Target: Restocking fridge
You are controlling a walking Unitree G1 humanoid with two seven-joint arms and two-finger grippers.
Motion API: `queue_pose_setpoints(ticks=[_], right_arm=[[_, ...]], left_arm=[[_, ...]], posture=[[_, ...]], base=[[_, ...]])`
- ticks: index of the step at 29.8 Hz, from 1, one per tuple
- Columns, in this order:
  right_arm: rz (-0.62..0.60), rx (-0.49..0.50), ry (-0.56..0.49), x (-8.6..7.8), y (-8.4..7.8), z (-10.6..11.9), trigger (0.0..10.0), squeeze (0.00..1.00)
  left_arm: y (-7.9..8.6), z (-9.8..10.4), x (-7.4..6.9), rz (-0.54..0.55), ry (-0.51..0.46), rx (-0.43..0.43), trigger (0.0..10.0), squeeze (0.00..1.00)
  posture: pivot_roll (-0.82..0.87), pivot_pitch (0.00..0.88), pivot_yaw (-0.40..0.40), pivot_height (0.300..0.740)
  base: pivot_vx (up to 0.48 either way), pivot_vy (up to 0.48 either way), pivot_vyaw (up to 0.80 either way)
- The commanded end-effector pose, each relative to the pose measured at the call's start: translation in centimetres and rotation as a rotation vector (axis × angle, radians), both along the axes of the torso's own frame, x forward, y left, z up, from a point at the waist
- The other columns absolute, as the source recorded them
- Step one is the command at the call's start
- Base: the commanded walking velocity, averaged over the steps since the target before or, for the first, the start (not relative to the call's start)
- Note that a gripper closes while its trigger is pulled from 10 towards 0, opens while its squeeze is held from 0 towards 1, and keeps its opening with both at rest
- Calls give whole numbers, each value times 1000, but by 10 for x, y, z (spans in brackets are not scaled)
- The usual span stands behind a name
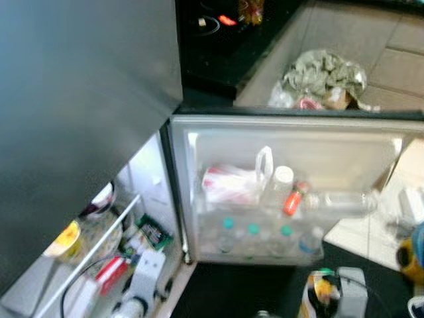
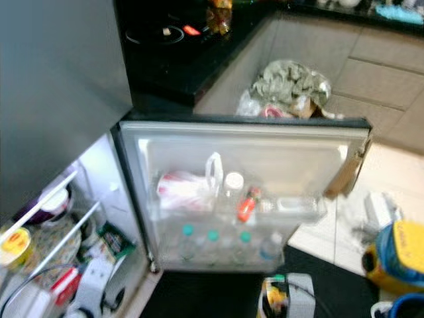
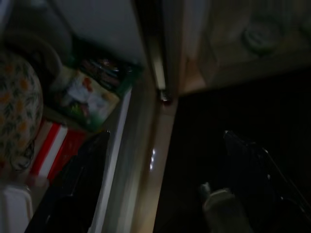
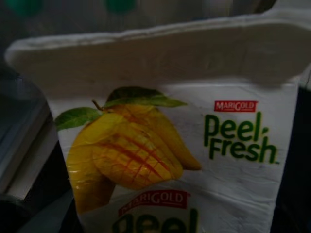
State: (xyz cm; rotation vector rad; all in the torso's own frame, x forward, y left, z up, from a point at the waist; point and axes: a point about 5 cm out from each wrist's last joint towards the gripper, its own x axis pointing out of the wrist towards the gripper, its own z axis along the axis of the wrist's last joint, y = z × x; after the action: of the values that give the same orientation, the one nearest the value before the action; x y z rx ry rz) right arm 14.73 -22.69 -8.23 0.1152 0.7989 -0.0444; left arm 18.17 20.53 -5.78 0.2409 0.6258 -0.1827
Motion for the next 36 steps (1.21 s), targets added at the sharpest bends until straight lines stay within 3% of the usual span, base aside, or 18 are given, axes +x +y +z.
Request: queue_pose_setpoints(ticks=[1,6,36], right_arm=[[-4,4,13,-6,1,-2,10000,0],[1,0,21,-7,1,-3,10000,0],[6,-1,18,-7,-1,-2,10000,0]], left_arm=[[1,-6,-9,6,39,7,10000,0],[1,-6,-10,5,42,7,10000,0],[2,-8,-13,4,53,9,10000,0]], posture=[[-24,40,-63,740],[-24,40,-64,740],[-25,33,-66,620]], base=[[0,0,0],[0,0,0],[0,0,0]])
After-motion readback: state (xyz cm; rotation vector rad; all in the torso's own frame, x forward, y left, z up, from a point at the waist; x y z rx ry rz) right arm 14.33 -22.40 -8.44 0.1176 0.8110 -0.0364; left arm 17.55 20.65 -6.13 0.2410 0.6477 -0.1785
